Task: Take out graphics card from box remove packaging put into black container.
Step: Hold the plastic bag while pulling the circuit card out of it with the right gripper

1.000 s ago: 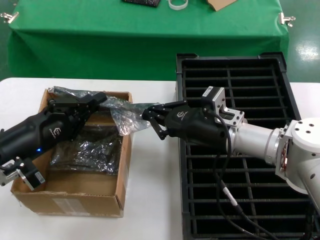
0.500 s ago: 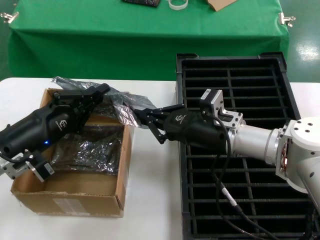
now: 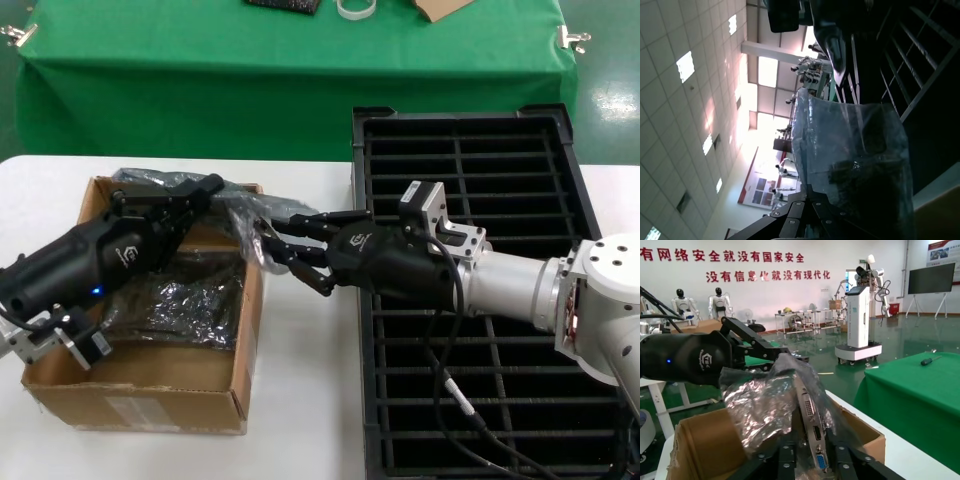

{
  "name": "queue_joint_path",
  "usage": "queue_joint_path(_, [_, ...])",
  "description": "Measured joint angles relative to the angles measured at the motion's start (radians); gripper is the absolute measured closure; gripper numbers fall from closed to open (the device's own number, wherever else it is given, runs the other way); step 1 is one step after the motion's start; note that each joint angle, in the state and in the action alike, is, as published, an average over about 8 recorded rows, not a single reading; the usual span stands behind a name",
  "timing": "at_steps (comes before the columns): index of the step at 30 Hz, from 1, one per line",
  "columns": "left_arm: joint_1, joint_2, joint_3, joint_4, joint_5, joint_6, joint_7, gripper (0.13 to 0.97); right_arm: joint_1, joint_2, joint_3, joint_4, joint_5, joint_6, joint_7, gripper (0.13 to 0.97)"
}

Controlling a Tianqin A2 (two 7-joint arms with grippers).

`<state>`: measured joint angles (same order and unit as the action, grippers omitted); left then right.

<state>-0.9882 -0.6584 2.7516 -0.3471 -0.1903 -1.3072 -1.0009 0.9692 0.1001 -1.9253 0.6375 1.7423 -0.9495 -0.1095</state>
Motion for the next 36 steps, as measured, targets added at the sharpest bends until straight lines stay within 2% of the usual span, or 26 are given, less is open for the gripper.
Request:
queue_joint_path(8, [0.037,-0.082,-0.001,-0.163,-0.005,0.052,-0.027,0.958,0.0,0.001,0.0,0.001,-0.003,0.0,-0.001,0.793])
queue_joint_path(15, [0.058,-0.125,-0.001,-0.237,0.003,0.07,-0.052,0.958,0.007,-0.003,0.005,-0.016,-0.003,0.001,-0.012,0.642])
queue_joint_path(19, [0.062,-0.13,0.0,-0.242,0.015,0.067,-0.065,0.958,0.012,-0.008,0.011,-0.031,0.0,0.002,-0.025,0.63])
queue_joint_path(25, [0.063,-0.121,0.0,-0.227,0.029,0.06,-0.08,0.958,0.022,-0.017,0.019,-0.058,0.005,-0.003,-0.049,0.609])
queue_joint_path(33, [0.068,-0.118,-0.001,-0.24,0.016,0.071,-0.092,0.958,0.037,-0.03,0.026,-0.093,0.01,-0.026,-0.082,0.691])
queue_joint_path(36, [0.072,-0.123,-0.003,-0.26,0.005,0.081,-0.096,0.958,0.04,-0.034,0.024,-0.1,0.008,-0.033,-0.087,0.691])
